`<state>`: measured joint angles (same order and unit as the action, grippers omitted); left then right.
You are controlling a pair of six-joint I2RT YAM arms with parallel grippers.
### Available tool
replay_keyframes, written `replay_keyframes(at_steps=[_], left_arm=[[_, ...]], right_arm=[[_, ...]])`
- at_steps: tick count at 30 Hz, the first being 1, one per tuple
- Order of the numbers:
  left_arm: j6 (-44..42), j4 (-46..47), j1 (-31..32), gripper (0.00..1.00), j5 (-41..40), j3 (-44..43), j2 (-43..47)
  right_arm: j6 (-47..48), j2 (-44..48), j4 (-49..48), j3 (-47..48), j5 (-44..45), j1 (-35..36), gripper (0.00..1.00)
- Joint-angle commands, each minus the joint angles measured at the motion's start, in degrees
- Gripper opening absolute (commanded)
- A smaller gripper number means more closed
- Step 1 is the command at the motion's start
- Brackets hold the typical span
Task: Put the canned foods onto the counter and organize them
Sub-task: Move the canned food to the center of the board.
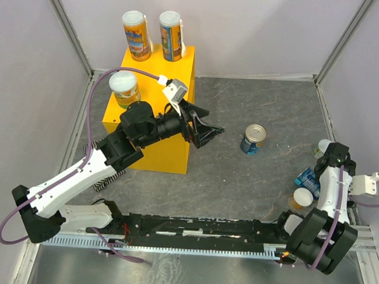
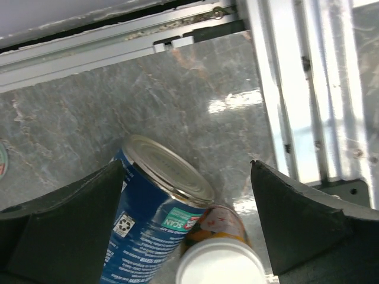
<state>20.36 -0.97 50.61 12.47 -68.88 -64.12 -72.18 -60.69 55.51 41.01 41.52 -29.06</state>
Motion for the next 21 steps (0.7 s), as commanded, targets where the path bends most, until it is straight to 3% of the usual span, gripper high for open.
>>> replay_keyframes(at_steps=[1, 9, 13, 17, 21], left_arm=[[-2.9, 0.9, 0.1, 0.99, 0.9, -1.7, 0.5], [-4.7, 0.0, 0.2, 1.00, -0.4, -1.9, 0.6], [-4.8, 0.4, 0.1, 1.00, -0.9, -1.7, 0.5], [-4.7, 1.3, 0.0, 0.99, -1.3, -0.9, 0.7], [-4.3, 2.2, 0.1, 0.99, -1.6, -0.2, 0.7]], right_arm=[[1.6, -3.1, -7.1, -1.2, -4.7, -0.4, 0.94], [4.9, -10.3, -16.0, -1.1, -12.6, -0.4, 0.84], [7.7, -12.4, -21.0, -1.2, -17.0, 0.3, 0.69], [8.8, -14.0, -24.6, -1.1, -20.0, 2.8, 0.58], [9.6, -17.3, -24.3, 2.2, -19.9, 8.7, 0.56]])
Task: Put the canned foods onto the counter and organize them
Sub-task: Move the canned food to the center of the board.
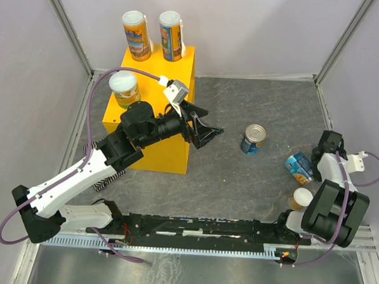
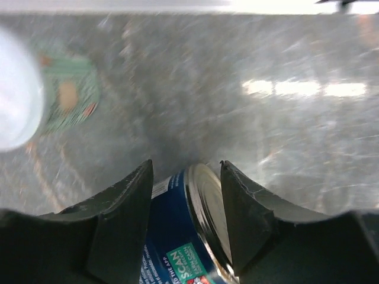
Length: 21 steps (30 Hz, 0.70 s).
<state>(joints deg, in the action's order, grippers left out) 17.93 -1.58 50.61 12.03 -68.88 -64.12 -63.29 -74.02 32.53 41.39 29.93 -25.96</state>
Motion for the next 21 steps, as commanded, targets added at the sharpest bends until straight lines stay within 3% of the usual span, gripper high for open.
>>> replay_keyframes(at_steps=[1, 21], left_arm=[[-1.7, 2.9, 0.1, 0.99, -1.2, 0.0, 0.7], [6.4, 1.4, -0.2, 0.99, -4.9, 6.4, 3.2]], right_arm=[[0.5, -4.7, -1.2, 2.6, -8.4, 7.2, 0.56], [-0.8, -11.3, 4.1, 11.7, -3.9, 33.5, 0.57]])
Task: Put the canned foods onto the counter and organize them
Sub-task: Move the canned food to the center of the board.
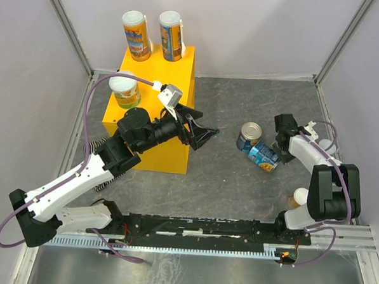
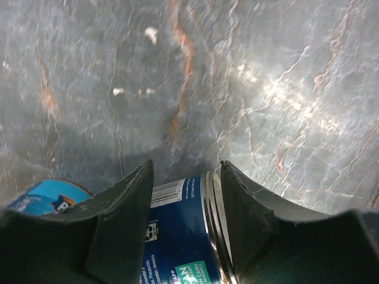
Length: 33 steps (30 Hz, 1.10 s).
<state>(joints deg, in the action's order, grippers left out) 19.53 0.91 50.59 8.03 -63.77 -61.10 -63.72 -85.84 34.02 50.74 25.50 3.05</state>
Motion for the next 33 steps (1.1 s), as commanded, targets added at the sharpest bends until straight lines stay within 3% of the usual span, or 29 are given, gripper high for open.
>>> replay_keyframes(at_steps=[1, 21, 33], left_arm=[[5.2, -1.3, -0.3, 0.99, -0.9, 1.2, 0.0], [9.8, -3.5, -0.2, 1.00, -0.3, -0.8, 0.9], [11.5, -3.8, -0.1, 1.00, -0.5, -5.0, 3.0]], right_arm=[[-0.7, 0.7, 3.3, 2.2, 0.8, 5.5, 0.57], [-1.9, 8.3, 12.8, 1.1, 7.1, 22.5, 0.60], [20.9, 17.4, 16.5, 7.7, 4.3, 24.3, 0.76]])
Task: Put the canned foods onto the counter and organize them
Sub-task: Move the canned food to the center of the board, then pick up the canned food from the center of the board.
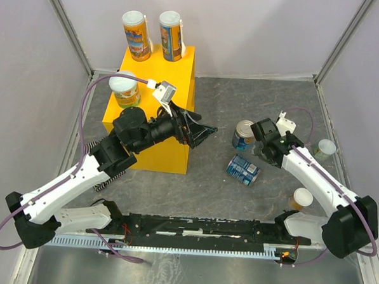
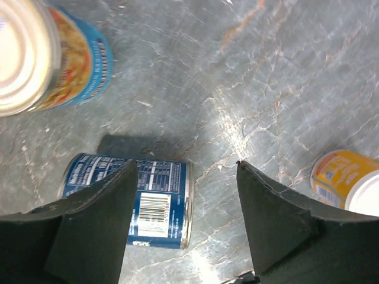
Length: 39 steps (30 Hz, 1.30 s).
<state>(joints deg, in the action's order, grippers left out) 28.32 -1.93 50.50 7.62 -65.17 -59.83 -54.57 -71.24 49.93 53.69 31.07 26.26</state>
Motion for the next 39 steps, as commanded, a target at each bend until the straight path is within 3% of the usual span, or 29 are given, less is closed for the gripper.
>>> replay_keyframes(at_steps=[1, 5, 10, 19, 39], left_arm=[[2.9, -1.3, -0.1, 1.00, -0.2, -4.3, 1.7], [3.2, -3.2, -0.1, 1.00, -0.2, -7.1, 1.7], [4.4, -4.9, -0.1, 1.00, -1.4, -8.7, 2.8], [5.1, -6.8, -0.1, 1.00, -3.2, -9.2, 5.5], [3.7, -9.8, -0.1, 1.00, -7.1, -9.6, 10.0]], right_arm=[[15.0, 3.1, -0.2, 5.9, -3.2, 1.6, 0.79], [25.6, 0.8, 1.7, 11.9, -10.5, 4.3, 0.88], [32.9, -3.8, 3.6, 15.4, -12.3, 10.6, 0.99], [42.1, -11.6, 7.0, 19.1, -12.9, 16.4, 0.99], [50.0, -20.9, 3.4, 15.4, -9.2, 16.5, 0.99]])
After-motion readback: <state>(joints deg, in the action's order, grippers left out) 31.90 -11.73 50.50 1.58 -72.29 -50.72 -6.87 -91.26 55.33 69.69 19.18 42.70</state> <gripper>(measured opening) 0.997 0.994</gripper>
